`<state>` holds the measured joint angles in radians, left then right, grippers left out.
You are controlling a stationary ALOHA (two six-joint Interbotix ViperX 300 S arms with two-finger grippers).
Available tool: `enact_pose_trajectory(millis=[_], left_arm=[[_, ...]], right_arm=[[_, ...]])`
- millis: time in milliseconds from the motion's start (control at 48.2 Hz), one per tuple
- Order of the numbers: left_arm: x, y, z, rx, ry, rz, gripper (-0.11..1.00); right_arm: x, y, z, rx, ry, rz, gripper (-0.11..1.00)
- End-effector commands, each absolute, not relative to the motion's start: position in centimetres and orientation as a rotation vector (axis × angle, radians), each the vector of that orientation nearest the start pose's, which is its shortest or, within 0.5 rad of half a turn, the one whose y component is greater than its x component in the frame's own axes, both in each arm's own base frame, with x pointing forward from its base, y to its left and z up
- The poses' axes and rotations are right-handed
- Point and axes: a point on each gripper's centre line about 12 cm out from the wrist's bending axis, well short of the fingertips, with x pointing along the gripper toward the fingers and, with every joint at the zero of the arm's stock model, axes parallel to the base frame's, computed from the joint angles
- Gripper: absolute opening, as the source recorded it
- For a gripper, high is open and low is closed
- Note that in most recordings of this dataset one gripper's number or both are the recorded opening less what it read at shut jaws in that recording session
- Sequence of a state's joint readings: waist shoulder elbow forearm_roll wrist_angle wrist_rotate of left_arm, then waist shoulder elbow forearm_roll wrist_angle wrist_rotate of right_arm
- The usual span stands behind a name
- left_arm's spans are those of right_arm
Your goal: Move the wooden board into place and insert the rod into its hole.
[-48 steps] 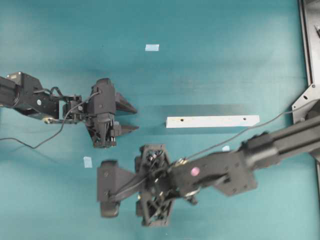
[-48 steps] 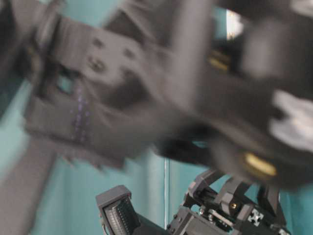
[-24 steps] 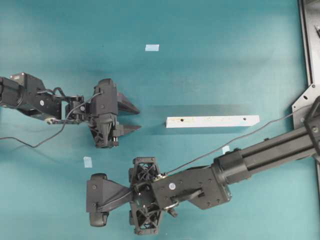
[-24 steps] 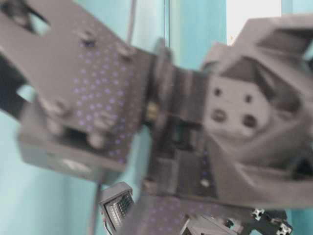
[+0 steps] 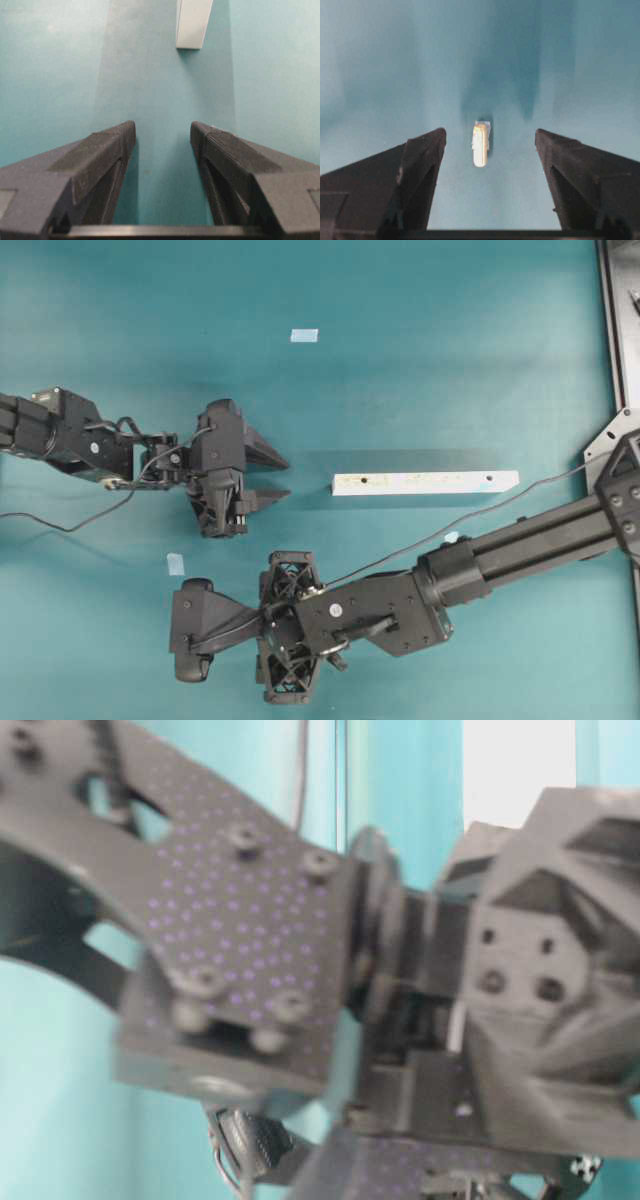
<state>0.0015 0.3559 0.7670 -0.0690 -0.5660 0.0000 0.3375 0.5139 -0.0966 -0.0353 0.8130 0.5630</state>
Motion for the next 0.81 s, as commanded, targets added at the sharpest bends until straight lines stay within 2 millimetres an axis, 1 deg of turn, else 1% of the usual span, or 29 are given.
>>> enact_pose_trajectory(millis=[0, 83, 207, 270, 581, 788], left_arm=[[39.9, -0.4, 5.7, -0.038, 0.543, 0.028, 0.61], [39.9, -0.4, 5.7, -0.038, 0.540, 0.028, 0.61], [39.9, -0.4, 5.7, -0.038, 0.540, 0.028, 0.61], [39.9, -0.5, 5.7, -0.037, 0.542, 0.027, 0.61], [39.9, -0.5, 5.7, -0.037, 0.542, 0.027, 0.61], [39.9, -0.7, 5.6, -0.036, 0.545, 0.022, 0.61]], right_arm=[[49.2, 17.0, 14.5, 0.265, 1.189, -0.042, 0.78], [49.3, 16.9, 14.4, 0.268, 1.182, -0.041, 0.74], [49.4, 16.9, 14.1, 0.272, 1.179, -0.043, 0.60], [49.4, 16.9, 13.9, 0.272, 1.183, -0.044, 0.56], [49.3, 17.3, 12.8, 0.296, 1.210, -0.043, 0.55], [49.0, 17.4, 12.6, 0.295, 1.220, -0.046, 0.52]])
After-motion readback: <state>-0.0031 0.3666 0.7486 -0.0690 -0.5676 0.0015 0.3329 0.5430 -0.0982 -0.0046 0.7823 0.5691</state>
